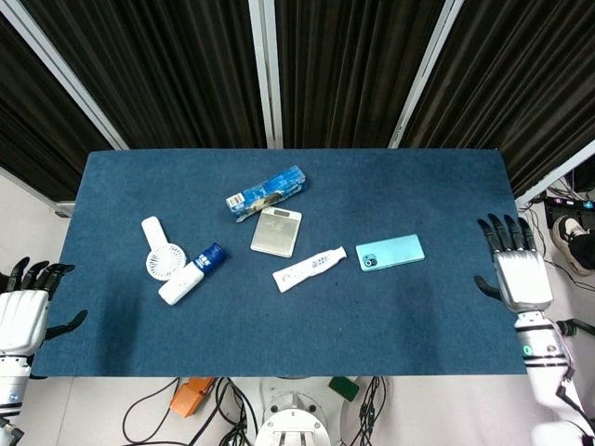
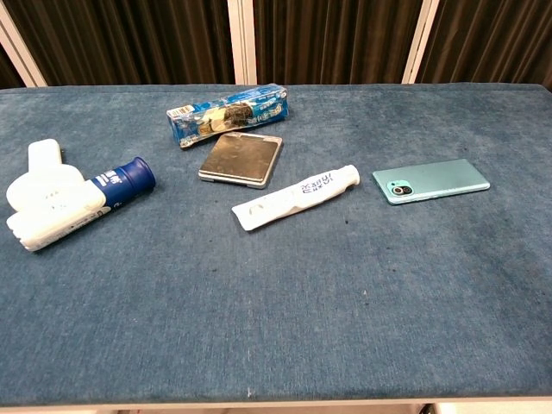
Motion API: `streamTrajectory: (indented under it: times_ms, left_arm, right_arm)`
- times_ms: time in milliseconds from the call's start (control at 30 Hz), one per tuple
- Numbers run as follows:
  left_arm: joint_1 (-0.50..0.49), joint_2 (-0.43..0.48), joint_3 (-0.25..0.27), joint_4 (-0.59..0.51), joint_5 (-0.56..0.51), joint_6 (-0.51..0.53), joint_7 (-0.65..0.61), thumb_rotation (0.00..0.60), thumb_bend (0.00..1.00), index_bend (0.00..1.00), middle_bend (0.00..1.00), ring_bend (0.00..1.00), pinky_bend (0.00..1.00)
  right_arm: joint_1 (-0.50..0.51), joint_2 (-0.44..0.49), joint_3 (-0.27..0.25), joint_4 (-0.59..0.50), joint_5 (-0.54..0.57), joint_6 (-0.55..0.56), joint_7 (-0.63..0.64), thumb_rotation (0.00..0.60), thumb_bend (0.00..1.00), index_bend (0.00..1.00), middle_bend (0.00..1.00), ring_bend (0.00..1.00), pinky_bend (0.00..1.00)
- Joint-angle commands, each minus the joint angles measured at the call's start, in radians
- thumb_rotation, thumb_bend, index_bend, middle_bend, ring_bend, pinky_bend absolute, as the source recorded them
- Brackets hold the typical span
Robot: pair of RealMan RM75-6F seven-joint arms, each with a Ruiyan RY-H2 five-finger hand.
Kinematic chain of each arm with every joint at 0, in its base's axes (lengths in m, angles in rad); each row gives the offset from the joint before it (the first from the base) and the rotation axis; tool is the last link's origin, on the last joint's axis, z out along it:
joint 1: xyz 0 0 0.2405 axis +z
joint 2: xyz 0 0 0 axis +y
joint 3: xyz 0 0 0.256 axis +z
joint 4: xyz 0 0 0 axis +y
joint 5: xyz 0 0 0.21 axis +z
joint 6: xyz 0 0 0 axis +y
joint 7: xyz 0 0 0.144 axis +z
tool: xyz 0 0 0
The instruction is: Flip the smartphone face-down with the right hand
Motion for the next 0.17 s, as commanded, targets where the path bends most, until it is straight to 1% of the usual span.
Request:
streamTrajectory:
  times_ms: [33,167]
  left_arm:
    - [0.004,0.0,0.002,-0.002,0.005,0.008,-0.002,0.6,0.19,0.22,0.22,0.14,0.0]
    - [0.009,-0.001,0.004,-0.001,0.011,0.017,-0.004,0.6,0.19,0.22,0.22,0.14,0.0]
  right_arm:
    - [-0.089,0.048,-0.044,-0.034,-0.074,0.091,0.066,0.6,0.31,0.12,0.11,0.0,0.06]
    - [-0.12,0.06,-0.052,-0.037,-0.109,0.112,0.093,0.6,0.31,0.12,0.11,0.0,0.06]
